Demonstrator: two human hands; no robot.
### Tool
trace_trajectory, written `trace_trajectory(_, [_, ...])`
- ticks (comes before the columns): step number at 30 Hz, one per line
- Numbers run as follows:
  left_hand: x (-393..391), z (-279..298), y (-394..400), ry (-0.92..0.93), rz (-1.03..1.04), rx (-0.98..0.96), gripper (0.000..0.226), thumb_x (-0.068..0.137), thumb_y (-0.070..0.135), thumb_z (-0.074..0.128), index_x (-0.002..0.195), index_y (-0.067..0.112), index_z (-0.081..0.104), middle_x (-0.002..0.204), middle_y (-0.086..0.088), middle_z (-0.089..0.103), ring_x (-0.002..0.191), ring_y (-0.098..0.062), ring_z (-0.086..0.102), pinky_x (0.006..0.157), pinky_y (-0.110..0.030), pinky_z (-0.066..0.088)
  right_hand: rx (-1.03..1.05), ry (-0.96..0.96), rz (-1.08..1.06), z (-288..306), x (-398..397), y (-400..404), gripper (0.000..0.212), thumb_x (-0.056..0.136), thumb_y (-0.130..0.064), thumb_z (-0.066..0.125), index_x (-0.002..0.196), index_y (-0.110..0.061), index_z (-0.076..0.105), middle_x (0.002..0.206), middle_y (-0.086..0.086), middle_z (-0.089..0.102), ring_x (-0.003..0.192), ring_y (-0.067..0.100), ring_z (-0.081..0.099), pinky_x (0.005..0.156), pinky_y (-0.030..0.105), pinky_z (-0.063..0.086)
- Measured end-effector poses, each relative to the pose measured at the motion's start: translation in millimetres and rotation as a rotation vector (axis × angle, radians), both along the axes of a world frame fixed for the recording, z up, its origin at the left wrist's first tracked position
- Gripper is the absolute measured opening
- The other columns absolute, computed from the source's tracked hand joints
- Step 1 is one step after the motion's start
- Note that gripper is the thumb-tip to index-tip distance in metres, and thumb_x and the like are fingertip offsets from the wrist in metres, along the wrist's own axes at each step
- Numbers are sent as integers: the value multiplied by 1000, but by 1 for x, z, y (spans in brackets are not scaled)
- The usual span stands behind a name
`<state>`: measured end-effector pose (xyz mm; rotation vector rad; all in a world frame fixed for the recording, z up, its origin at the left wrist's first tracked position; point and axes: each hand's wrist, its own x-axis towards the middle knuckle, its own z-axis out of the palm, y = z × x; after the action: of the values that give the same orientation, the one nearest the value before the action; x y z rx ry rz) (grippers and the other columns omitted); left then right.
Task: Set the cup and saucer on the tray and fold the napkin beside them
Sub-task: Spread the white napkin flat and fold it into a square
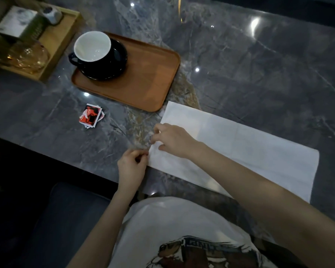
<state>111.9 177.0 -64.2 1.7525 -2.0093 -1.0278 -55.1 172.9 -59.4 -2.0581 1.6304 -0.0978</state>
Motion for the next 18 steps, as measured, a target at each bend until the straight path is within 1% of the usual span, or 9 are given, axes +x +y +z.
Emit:
trace_trajectory(2, [0,3,-1,-10,-20,7,16,82,2,59,90,4,72,93,-15,65,77,-14,52,65,-11,29,-23,-9,0,0,1,-1,20,83,-9,62,103,-11,63,111,12,52,98,30,51,70,42,45])
trace_trajectory(5, [0,5,-1,-20,-40,8,14,81,3,60,88,5,72,92,-13,65,76,-13,53,67,-12,31,-55,-47,18,-1,2,0,6,81,-7,62,86,-6,63,101,15,55,87,34,53,65,44,46])
trace_trajectory(6, [1,4,-1,-20,-40,13,14,81,3,61,87,5,72,91,-13,65,76,-13,53,66,-12,31,-57,-56,23,0,2,0,3,81,-7,62,84,-6,63,100,15,56,85,34,54,63,44,46])
trace_trajectory(9, [5,2,-2,-18,-31,28,13,82,6,60,86,6,73,90,-12,66,75,-14,54,65,-11,30,-14,-97,1,2,2,-2,6,86,-13,59,87,-9,62,102,11,57,89,29,54,67,43,46])
trace_trajectory(12, [6,3,-6,-23,-44,60,15,84,11,59,84,4,73,87,-7,64,77,-14,54,64,-13,29,40,-121,-1,5,3,-7,9,88,-15,55,92,-10,61,104,9,56,93,27,54,69,40,44])
trace_trajectory(14, [6,4,-8,-30,-60,90,19,85,16,60,78,2,71,81,-7,63,75,-19,56,66,-19,31,39,-90,15,5,3,-11,10,89,-16,53,94,-10,60,104,8,57,94,27,54,68,37,41])
trace_trajectory(16, [6,1,-11,-18,-49,136,36,89,22,57,65,-5,64,74,-14,62,71,-29,58,67,-30,39,32,-38,46,6,4,-14,11,90,-15,52,95,-10,60,104,8,56,94,26,54,65,34,36])
trace_trajectory(18, [7,0,-12,33,-2,189,45,92,27,51,67,-8,63,76,-19,64,74,-32,61,74,-40,49,28,16,71,6,7,-16,12,89,-13,50,95,-10,60,105,9,56,93,27,54,64,33,35])
